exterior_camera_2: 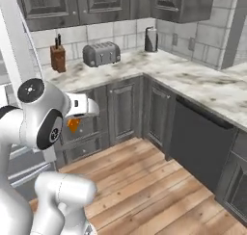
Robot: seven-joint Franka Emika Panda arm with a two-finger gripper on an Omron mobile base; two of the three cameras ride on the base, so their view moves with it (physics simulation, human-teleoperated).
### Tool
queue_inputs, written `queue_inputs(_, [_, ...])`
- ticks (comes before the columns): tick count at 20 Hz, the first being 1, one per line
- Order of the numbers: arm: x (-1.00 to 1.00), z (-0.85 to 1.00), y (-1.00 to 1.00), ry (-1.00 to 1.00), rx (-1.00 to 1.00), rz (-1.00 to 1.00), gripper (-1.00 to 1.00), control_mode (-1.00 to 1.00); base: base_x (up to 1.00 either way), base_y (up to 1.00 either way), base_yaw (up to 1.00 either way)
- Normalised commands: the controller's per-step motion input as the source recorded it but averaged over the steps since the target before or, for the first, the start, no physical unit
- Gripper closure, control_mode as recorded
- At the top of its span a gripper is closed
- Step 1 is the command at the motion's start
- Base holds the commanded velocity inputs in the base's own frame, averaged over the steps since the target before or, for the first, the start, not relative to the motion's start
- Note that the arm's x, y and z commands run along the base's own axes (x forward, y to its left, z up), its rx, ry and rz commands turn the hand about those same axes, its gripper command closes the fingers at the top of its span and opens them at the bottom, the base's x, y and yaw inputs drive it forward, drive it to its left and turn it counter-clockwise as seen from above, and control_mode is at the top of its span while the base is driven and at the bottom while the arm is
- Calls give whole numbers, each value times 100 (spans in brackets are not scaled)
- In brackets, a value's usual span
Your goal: Take the cheese, steak, and corn from the fridge and place them on the plate on the dining counter to create an appetizer plate.
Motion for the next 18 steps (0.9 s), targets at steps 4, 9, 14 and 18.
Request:
queue_inputs(4, [0, 0, 0, 0, 0, 0, 100, 100, 0, -43, -76])
queue_inputs(9, [0, 0, 0, 0, 0, 0, 100, 100, 2, -31, -85])
queue_inputs(14, [0, 0, 0, 0, 0, 0, 100, 100, 4, -26, -87])
queue_inputs(18, [0, 0, 0, 0, 0, 0, 100, 100, 15, -24, -90])
